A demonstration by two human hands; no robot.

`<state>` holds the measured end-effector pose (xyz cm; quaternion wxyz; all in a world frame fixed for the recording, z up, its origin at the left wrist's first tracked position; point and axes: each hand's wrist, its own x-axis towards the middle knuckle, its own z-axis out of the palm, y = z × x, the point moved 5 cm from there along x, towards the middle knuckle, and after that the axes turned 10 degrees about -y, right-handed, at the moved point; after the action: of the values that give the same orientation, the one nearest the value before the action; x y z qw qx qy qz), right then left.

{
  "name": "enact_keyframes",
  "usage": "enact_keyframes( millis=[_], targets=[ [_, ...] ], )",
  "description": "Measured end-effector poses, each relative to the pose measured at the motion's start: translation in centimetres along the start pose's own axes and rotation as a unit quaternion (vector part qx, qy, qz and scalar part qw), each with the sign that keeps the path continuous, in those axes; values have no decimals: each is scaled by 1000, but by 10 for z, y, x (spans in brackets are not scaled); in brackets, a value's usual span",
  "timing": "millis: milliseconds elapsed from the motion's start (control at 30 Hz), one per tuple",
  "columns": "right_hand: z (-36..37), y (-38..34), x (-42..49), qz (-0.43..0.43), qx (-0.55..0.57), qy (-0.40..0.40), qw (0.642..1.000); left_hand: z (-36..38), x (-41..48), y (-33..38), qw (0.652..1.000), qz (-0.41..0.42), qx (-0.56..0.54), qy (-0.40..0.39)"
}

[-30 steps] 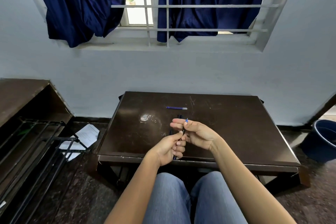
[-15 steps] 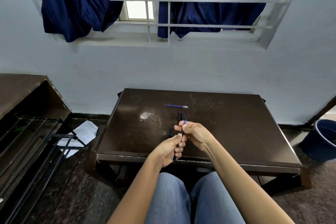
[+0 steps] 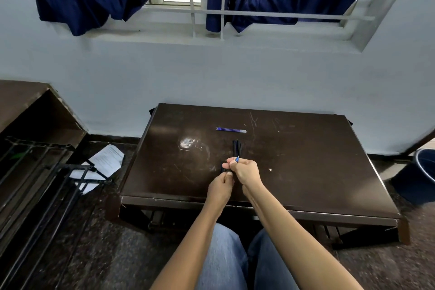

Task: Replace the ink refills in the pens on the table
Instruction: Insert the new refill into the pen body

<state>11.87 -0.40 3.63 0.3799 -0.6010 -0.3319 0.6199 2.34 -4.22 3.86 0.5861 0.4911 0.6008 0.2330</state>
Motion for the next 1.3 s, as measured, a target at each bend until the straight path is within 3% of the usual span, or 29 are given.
enact_keyframes(
  millis=[133,267,500,833,900,933,1000,1067,1100,1200,1300],
  targets=[
    [6,-9,12,-47,-53,-93,993,-10,10,-4,996,-2,-92,14],
    [-9,-7,37,-73,-196,-2,978,-32,20,-16,986,-53,-155,21],
    [9,18,72,-57,-511,-77,854,-52,34,-35,981,-105,-151,53],
    [27,32,73,-69,-658,-81,746,-50,42,-34,980,-110,-164,32],
    [25,33,70,-68,-658,-69,746,-48,42,-33,979,-111,-166,29],
    [22,33,70,-63,-639,-62,764,-47,41,-33,980,-110,-165,27],
    [14,31,70,-56,-520,-43,851,-45,40,-32,982,-104,-159,19],
    [6,26,69,-39,-264,-26,963,-44,38,-30,984,-94,-151,9],
    [4,21,67,-21,-118,-24,993,-43,36,-28,985,-88,-149,3],
    [8,0,60,-2,173,-56,983,-40,33,-22,984,-74,-163,-21],
    [9,-24,48,-16,251,-80,964,-38,29,-16,983,-60,-170,-38]
  ],
)
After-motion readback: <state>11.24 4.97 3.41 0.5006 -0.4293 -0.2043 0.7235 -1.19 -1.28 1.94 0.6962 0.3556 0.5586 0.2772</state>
